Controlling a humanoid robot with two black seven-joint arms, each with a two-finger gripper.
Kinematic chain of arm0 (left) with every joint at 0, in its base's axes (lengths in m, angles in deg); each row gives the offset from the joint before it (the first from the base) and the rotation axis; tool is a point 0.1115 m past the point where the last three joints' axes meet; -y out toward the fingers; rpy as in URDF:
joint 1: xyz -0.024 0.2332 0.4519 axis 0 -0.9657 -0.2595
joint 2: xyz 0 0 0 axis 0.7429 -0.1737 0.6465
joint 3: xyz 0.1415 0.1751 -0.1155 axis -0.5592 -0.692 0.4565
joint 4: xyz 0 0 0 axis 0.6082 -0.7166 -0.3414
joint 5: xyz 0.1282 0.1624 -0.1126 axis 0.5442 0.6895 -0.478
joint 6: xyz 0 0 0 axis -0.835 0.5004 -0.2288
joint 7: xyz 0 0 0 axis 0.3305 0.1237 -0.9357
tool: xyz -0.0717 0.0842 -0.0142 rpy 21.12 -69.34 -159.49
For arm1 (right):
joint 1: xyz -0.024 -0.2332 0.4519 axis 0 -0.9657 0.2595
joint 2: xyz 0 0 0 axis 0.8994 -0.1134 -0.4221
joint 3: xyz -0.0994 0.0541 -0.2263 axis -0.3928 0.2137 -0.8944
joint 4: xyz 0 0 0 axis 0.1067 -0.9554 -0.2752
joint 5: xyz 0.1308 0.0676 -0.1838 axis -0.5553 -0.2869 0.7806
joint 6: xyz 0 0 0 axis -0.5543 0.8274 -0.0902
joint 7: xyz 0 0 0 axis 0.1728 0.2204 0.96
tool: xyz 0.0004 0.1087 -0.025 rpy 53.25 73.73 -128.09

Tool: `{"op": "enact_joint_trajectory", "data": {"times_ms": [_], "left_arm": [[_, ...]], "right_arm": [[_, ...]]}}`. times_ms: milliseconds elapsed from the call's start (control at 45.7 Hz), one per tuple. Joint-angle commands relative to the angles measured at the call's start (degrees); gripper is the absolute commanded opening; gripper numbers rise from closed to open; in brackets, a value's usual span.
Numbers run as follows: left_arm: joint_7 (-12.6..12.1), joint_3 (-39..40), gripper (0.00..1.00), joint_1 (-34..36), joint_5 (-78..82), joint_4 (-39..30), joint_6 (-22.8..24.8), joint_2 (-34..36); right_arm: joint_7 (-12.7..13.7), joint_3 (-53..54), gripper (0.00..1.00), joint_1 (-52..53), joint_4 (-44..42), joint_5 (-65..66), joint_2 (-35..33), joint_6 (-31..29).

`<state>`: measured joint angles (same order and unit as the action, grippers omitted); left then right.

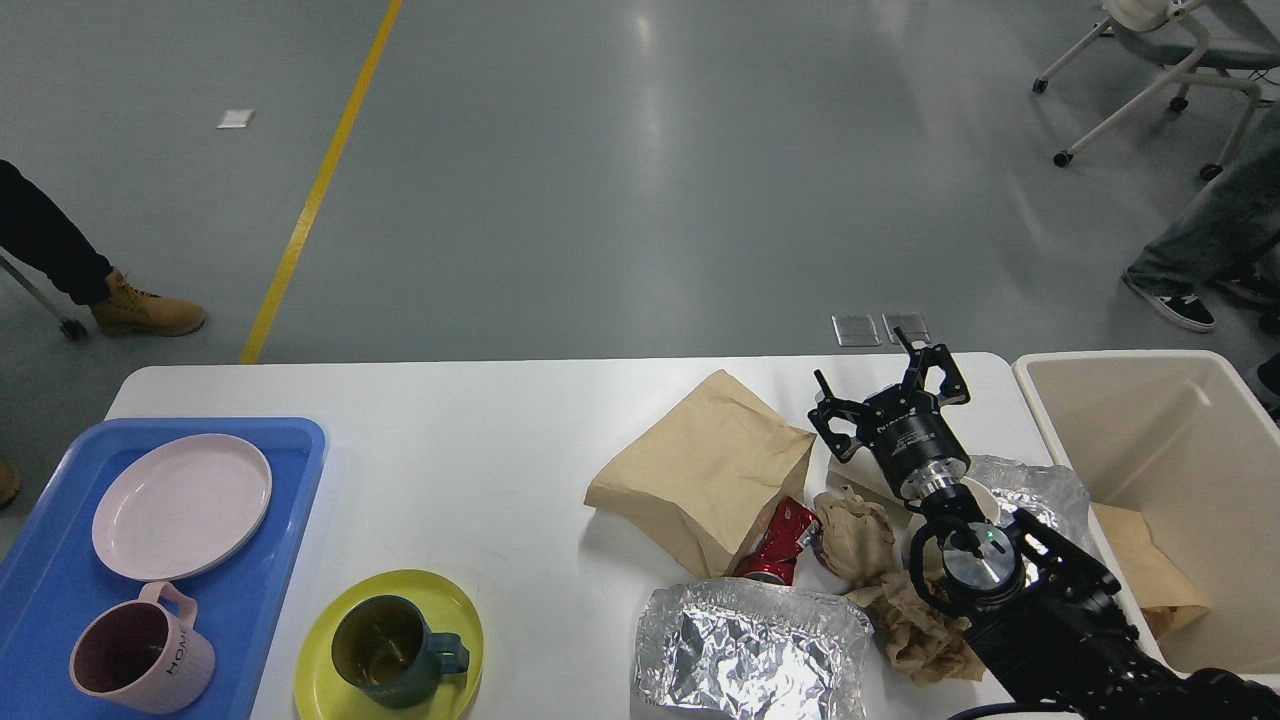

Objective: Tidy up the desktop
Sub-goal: 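Swing the left gripper back down toward the blue tray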

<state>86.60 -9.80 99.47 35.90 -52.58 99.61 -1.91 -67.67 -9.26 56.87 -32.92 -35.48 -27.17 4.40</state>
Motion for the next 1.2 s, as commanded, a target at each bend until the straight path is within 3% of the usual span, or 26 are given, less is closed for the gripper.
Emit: {"op": "enact_joint_trajectory", "data": {"times_ms": [0, 328, 613, 1029, 1182], "left_arm": [[-0.08, -4.00, 0.96, 3.26, 0.65, -8.57, 0.81, -2.35], [-3.69, -6.64, 0.96, 3.62, 7.86, -11.57, 0.81, -13.51], [-3.86, -4.17, 0.96, 4.49, 8.04, -11.84, 0.81, -14.40], [-5.01, -3.03, 0.96, 3.62, 8.74, -17.37, 0.81, -14.66], [-5.01, -3.03, 0.96, 6.77, 8.83, -19.13, 0.81, -14.31]], "right_arm": [[0.00, 0.00, 1.00, -0.01, -0.05, 0.00, 0.02, 0.04], [0.00, 0.00, 1.00, -0.02, -0.04, 0.00, 0.02, 0.04], [0.00, 0.00, 1.00, -0.02, 0.04, 0.00, 0.02, -0.05], [0.00, 0.00, 1.00, -0.02, -0.05, 0.00, 0.02, 0.04], [0.00, 0.00, 1.00, -0.02, -0.05, 0.00, 0.02, -0.05]]}}
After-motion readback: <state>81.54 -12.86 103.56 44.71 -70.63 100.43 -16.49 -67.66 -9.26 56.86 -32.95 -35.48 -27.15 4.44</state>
